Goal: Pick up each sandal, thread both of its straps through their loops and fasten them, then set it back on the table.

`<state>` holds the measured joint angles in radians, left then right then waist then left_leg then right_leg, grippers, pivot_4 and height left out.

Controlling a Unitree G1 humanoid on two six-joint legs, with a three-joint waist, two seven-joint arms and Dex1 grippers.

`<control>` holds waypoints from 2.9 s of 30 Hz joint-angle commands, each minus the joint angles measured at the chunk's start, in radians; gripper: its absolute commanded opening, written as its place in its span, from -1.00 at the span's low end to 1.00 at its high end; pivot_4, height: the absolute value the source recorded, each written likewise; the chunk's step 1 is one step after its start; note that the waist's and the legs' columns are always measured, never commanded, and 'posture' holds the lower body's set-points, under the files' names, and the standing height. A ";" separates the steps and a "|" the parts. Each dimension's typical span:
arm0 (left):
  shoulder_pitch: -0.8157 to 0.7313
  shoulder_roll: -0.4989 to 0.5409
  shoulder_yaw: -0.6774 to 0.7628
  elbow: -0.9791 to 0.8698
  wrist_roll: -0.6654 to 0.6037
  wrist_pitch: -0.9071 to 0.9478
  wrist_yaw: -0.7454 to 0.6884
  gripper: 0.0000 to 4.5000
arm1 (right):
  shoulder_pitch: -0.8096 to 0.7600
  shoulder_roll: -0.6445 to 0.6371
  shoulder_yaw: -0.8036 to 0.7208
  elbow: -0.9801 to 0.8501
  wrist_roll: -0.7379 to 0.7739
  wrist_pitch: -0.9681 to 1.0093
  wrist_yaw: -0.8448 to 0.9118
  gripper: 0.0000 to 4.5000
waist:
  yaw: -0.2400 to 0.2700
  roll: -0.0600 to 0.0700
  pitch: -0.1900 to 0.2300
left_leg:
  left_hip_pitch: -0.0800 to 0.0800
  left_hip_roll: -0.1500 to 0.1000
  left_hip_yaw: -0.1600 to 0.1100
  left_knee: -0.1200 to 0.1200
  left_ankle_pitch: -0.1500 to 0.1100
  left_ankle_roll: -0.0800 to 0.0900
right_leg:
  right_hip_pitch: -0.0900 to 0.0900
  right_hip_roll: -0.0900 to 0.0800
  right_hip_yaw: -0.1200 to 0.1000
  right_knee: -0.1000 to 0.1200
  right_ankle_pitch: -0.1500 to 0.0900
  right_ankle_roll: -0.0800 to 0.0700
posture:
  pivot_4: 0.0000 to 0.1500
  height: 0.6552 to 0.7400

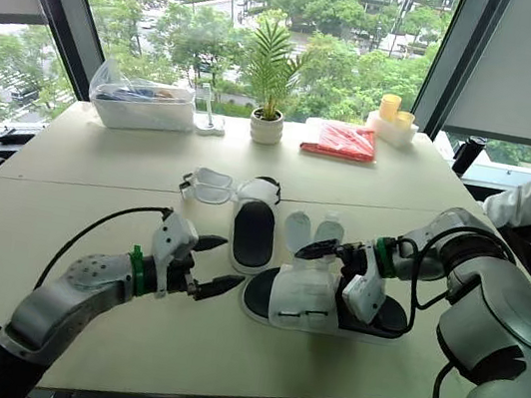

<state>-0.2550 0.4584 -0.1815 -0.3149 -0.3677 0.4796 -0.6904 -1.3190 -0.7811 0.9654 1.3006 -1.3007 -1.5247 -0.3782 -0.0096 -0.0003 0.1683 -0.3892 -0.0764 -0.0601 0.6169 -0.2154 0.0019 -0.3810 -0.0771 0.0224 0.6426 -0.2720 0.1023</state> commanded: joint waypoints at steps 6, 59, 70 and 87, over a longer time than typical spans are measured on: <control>-0.117 -0.002 -0.099 0.200 0.113 -0.237 -0.176 0.39 | -0.120 -0.062 -0.680 0.794 0.294 0.084 0.897 1.00 | -0.009 -0.002 0.000 | 0.005 0.000 -0.001 -0.002 -0.002 0.004 | 0.009 0.000 -0.003 -0.010 0.000 0.000 | 1.00 1.00; -0.231 -0.220 -0.208 0.620 0.258 -0.379 -0.324 -0.99 | -0.313 0.043 -1.322 0.787 1.006 1.827 1.625 1.00 | -0.027 -0.001 0.000 | -0.008 0.000 0.000 -0.004 -0.006 0.001 | -0.004 -0.006 -0.001 -0.012 0.002 0.004 | 1.00 1.00; -0.199 -0.205 -0.203 0.572 0.255 -0.351 -0.309 -0.99 | -0.167 0.205 -1.368 0.486 1.217 2.116 1.564 1.00 | -0.026 -0.001 -0.001 | -0.018 0.000 0.000 -0.002 -0.004 0.002 | -0.016 -0.005 0.000 -0.007 0.003 0.004 | 1.00 1.00; -0.163 -0.187 -0.196 0.514 0.250 -0.324 -0.283 -1.00 | 0.010 0.347 -1.454 -0.093 1.573 2.331 1.267 0.71 | -0.025 0.000 -0.001 | -0.019 0.000 0.000 0.001 -0.003 0.002 | -0.023 -0.005 0.000 0.004 0.003 0.004 | 1.00 1.00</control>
<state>-0.4424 0.2571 -0.3655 0.1879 -0.1392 0.1286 -0.9742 -1.2741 -0.4307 -0.4647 1.2462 0.2230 0.8238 0.9189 -0.0341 -0.0008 0.1676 -0.4083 -0.0760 -0.0599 0.6175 -0.2180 0.0039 -0.4035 -0.0823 0.0225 0.6464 -0.2691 0.1064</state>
